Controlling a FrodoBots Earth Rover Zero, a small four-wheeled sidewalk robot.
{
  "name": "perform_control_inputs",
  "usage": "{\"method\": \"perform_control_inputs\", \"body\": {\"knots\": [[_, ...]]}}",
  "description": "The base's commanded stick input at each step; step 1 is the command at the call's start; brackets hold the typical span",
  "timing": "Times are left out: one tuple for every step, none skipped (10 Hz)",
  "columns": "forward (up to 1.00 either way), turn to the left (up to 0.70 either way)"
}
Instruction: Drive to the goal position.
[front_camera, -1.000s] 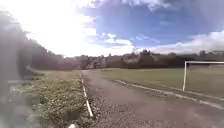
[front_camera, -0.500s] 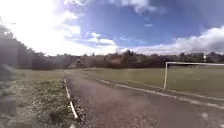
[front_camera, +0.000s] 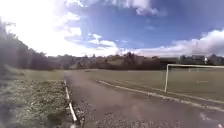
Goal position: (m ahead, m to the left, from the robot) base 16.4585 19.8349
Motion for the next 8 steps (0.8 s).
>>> {"method": "perform_control_inputs", "body": {"knots": [[0.7,0.0],[0.7,0.0],[0.7,0.0],[0.7,0.0],[0.7,0.0],[0.7,0.0],[0.7,0.0],[0.7,0.0]]}}
